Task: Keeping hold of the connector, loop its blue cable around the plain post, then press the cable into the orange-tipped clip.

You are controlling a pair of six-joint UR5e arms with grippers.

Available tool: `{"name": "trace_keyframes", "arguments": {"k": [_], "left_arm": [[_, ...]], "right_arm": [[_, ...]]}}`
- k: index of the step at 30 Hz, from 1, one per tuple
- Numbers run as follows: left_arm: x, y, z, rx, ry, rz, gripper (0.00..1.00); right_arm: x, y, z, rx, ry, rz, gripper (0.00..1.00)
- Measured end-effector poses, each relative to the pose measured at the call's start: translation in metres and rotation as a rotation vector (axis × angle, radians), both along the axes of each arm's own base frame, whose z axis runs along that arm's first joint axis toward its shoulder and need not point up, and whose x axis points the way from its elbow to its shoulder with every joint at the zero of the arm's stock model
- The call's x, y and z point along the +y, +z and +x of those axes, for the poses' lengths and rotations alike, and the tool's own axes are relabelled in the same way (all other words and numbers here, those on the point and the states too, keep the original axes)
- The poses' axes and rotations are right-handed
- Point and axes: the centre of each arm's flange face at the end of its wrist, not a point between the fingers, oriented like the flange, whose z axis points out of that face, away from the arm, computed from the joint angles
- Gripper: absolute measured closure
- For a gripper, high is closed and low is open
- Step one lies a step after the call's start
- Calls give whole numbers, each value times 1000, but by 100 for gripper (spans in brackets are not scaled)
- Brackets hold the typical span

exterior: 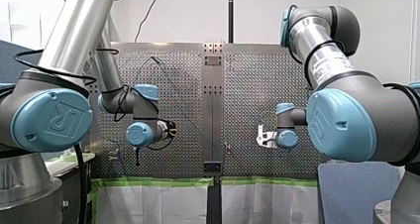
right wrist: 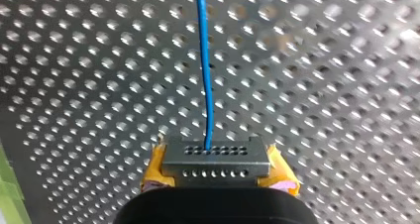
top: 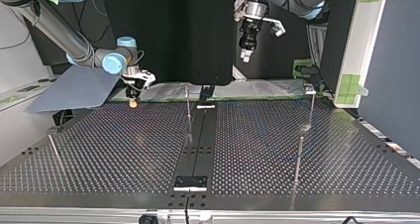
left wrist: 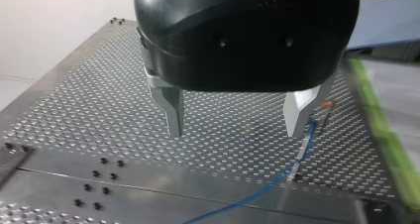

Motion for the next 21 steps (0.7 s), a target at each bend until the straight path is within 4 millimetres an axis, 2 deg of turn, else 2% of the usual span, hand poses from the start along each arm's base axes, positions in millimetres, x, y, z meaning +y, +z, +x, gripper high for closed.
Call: {"name": "trace_keyframes", "arguments": {"k": [7, 17, 21], "left_arm": [[13, -14, -28, 58, -3, 28, 0], [30, -33, -74, 153, -37, 71, 0], [33, -35, -81, 165, -41, 79, 0]], "right_arm": [[1, 32, -6, -45, -26, -15, 100], [-2, 95, -6, -67, -35, -75, 100], [-3, 104, -7, -66, -32, -87, 100]]}}
